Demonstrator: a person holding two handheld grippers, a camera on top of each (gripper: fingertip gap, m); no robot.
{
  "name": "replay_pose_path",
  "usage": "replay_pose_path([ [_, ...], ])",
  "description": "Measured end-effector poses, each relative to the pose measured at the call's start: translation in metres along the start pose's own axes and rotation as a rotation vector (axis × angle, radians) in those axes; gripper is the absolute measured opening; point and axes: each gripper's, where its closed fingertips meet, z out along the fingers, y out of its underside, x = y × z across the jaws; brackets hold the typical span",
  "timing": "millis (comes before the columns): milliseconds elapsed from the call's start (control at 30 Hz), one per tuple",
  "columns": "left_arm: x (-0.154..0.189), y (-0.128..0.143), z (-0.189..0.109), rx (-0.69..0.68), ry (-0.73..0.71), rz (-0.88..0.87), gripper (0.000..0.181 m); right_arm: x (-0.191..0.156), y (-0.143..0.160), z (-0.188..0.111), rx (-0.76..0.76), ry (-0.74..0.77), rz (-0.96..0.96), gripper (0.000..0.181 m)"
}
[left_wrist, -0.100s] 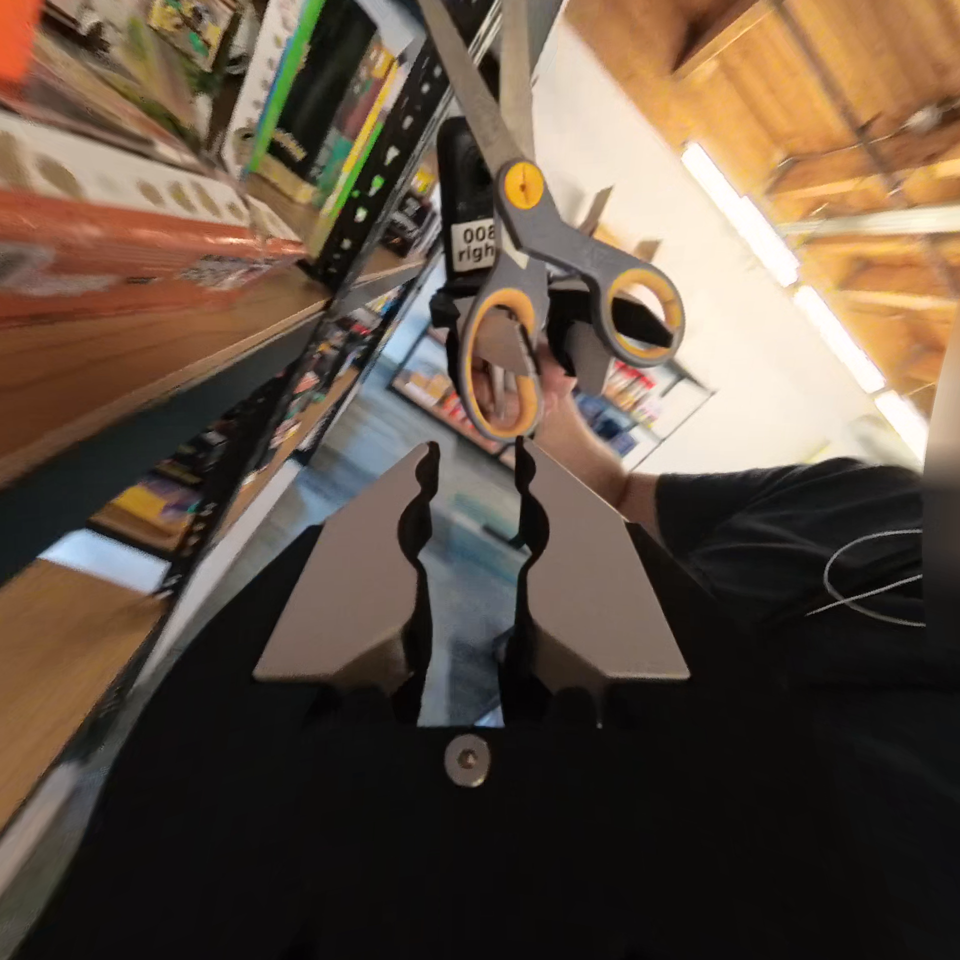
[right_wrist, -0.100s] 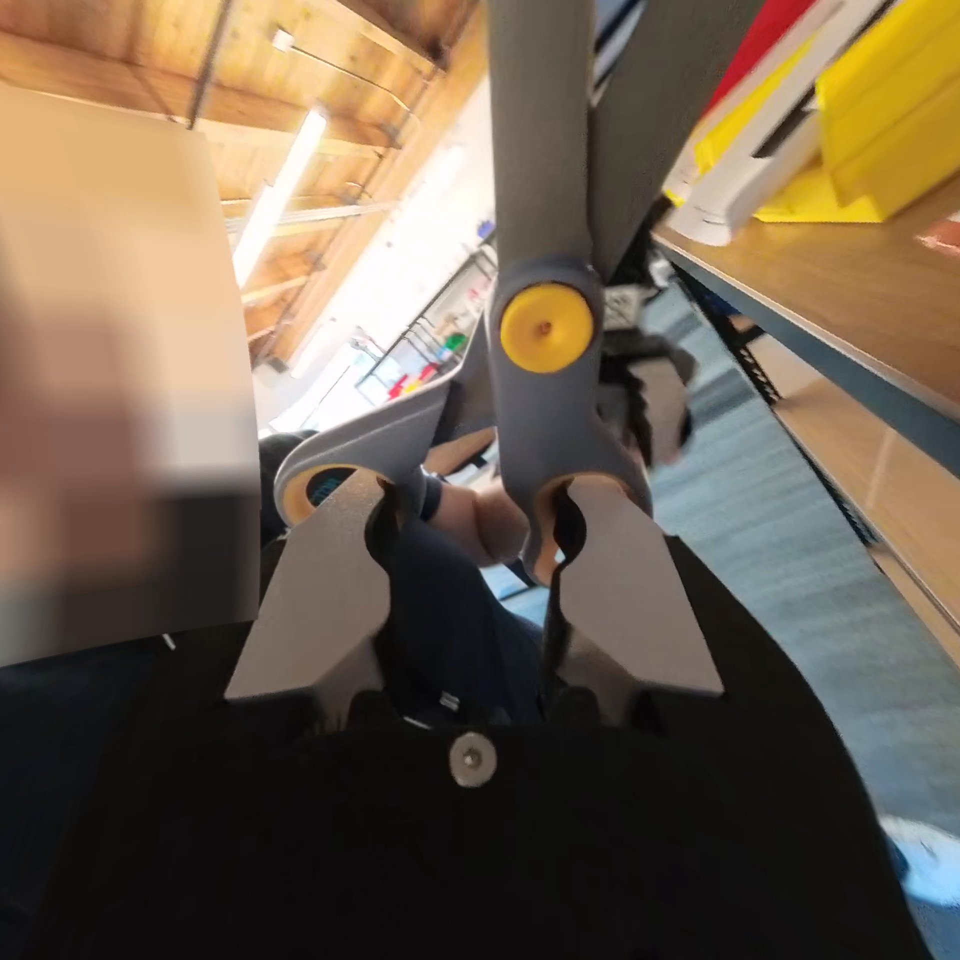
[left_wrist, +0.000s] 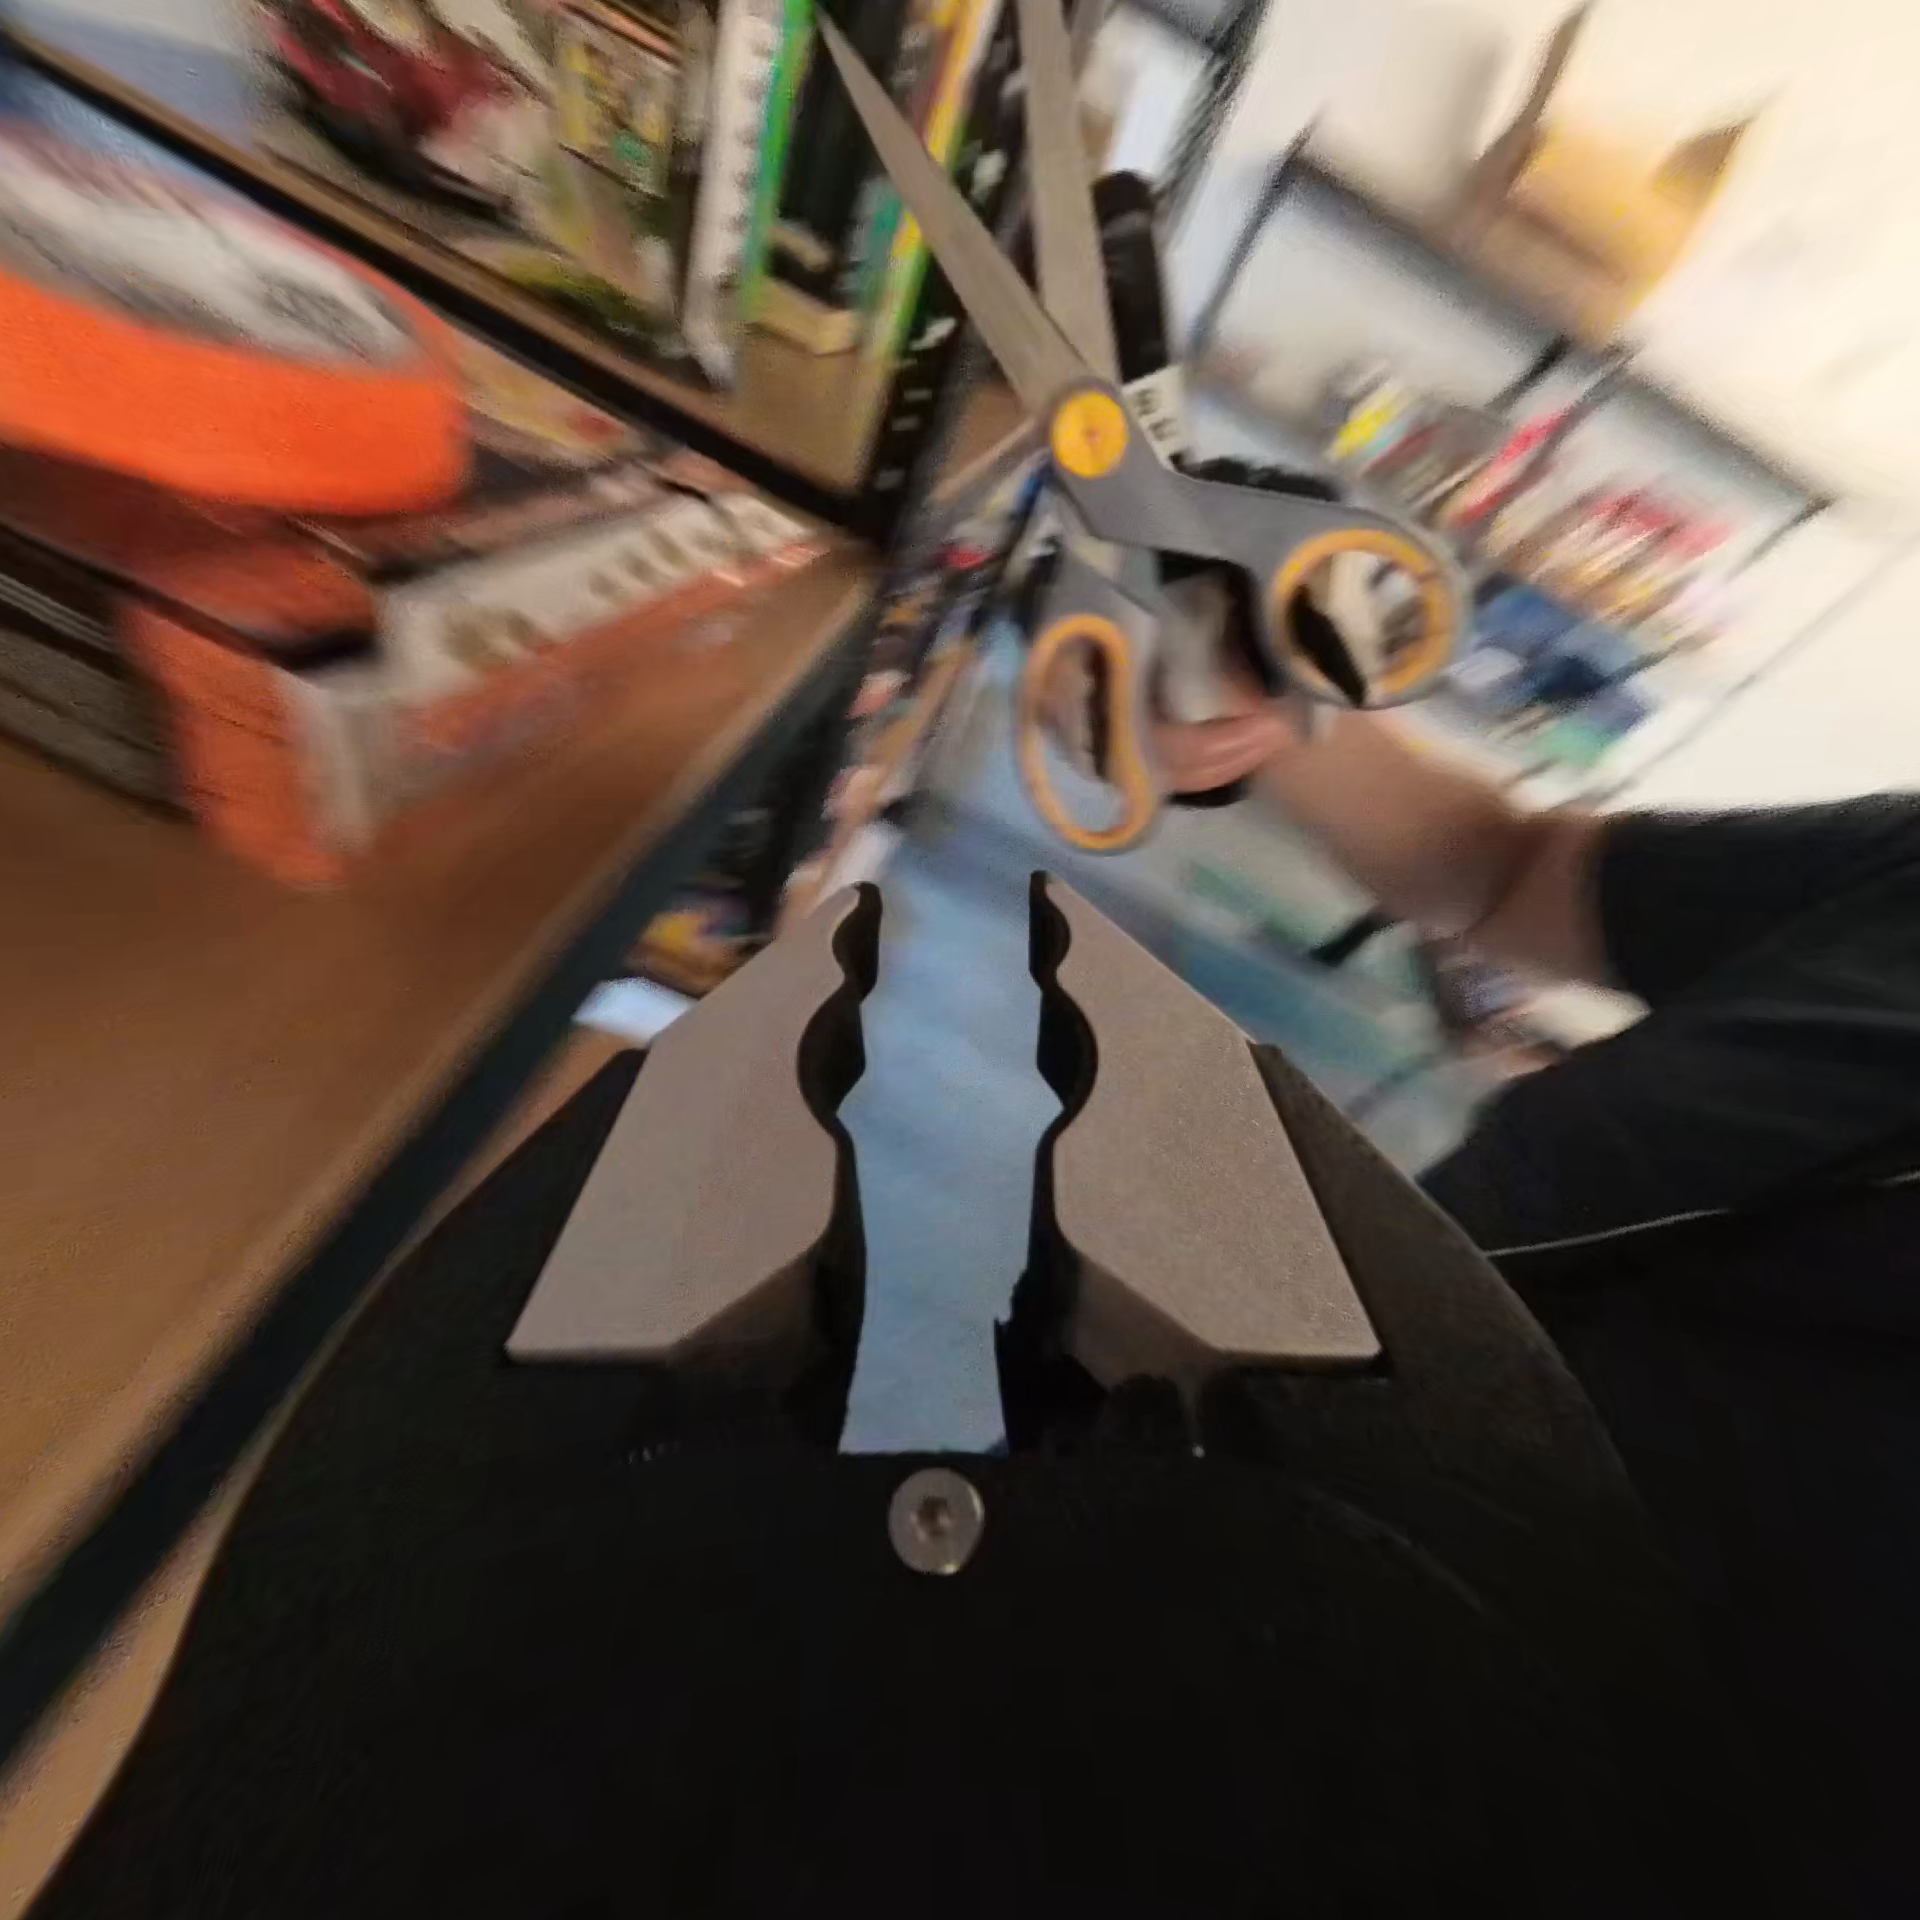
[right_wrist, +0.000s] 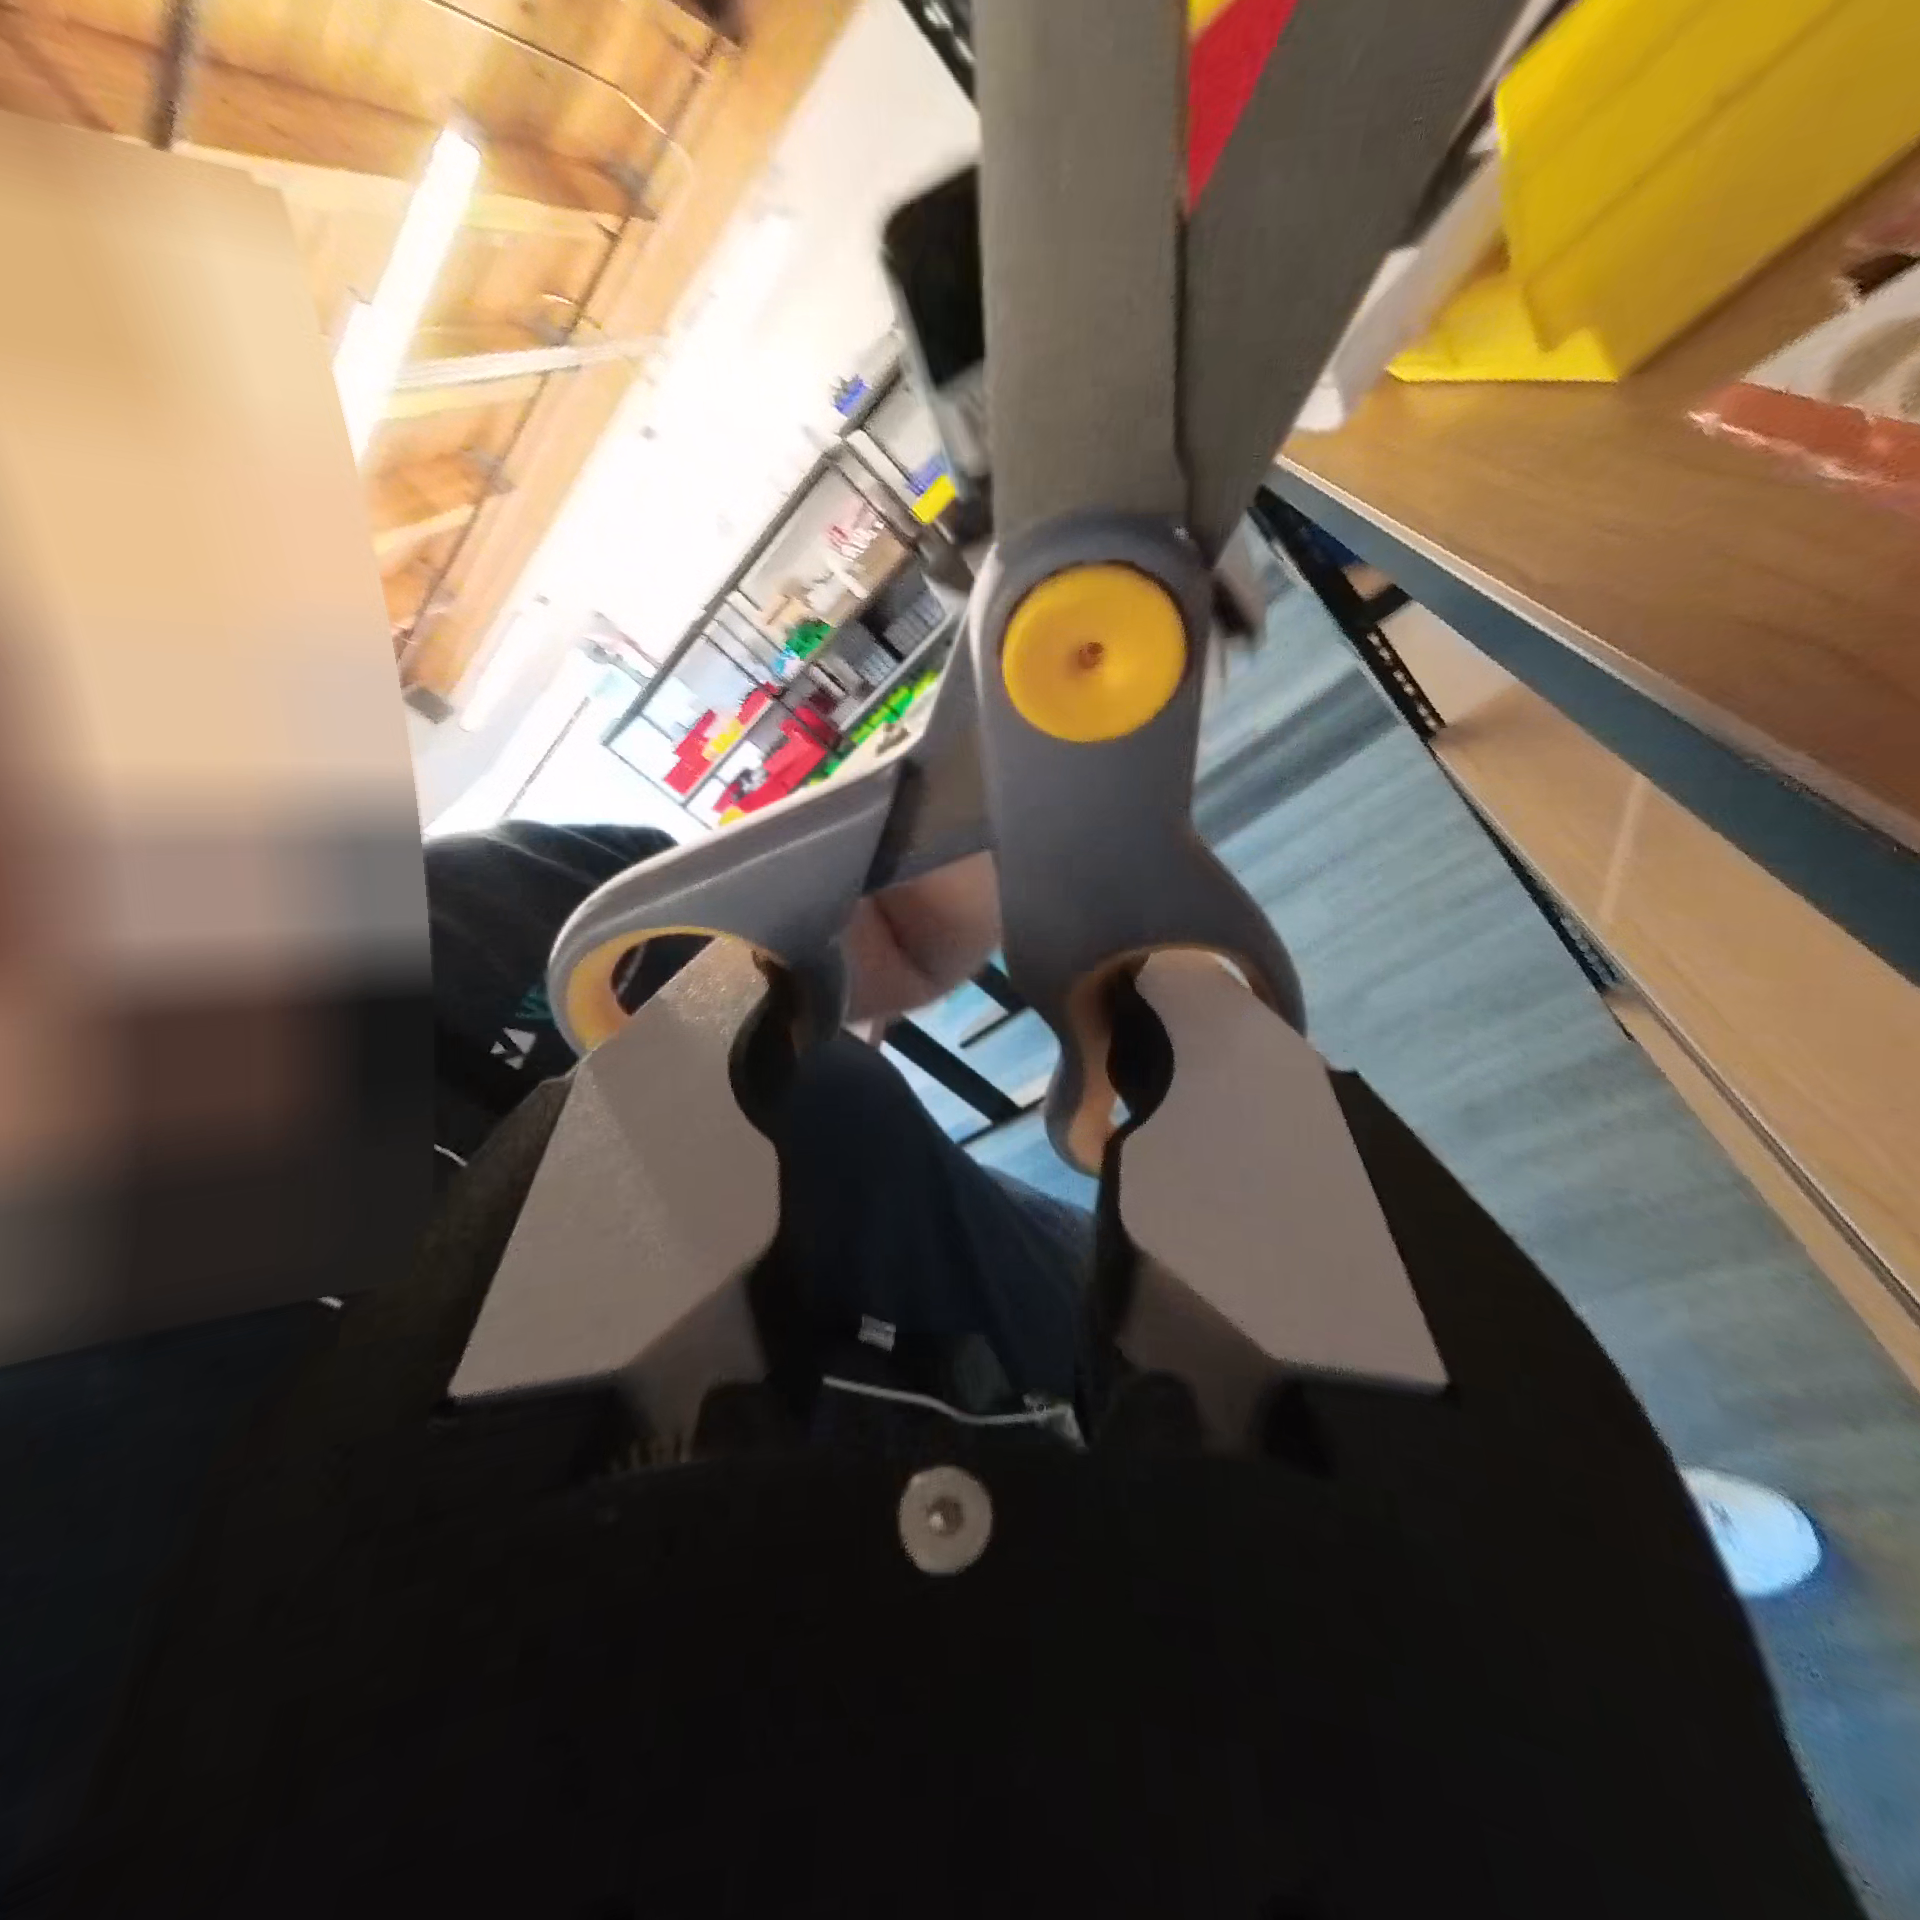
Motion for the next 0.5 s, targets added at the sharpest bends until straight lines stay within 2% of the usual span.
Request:
replay_pose_path([
  [67,-0.03,-0.032,-0.024,-0.104,-0.19,0.258,0.029,0.003,0.004,0.004,-0.019,0.019,0.056,0.062],
  [133,-0.061,-0.065,-0.035,-0.229,-0.302,0.51,0.039,-0.002,0.006,0.014,-0.018,-0.024,0.113,0.061],
  [200,-0.084,-0.092,-0.031,-0.34,-0.291,0.694,0.051,-0.002,0.008,0.027,-0.025,-0.023,0.147,0.061],
  [267,-0.104,-0.108,-0.019,-0.434,-0.229,0.832,0.055,0.004,0.008,0.039,-0.038,0.02,0.106,0.062],
  [333,-0.131,-0.114,-0.006,-0.52,-0.163,0.871,0.06,0.01,0.003,0.053,-0.007,0.059,0.034,0.061],
  [400,-0.15,-0.111,0.008,-0.581,-0.042,0.795,0.059,0.01,-0.003,0.072,0.051,0.019,0.023,0.061],
  [500,-0.19,-0.097,0.024,-0.716,0.043,0.752,0.063,0.023,-0.007,0.1,0.128,-0.007,0.045,0.061],
])
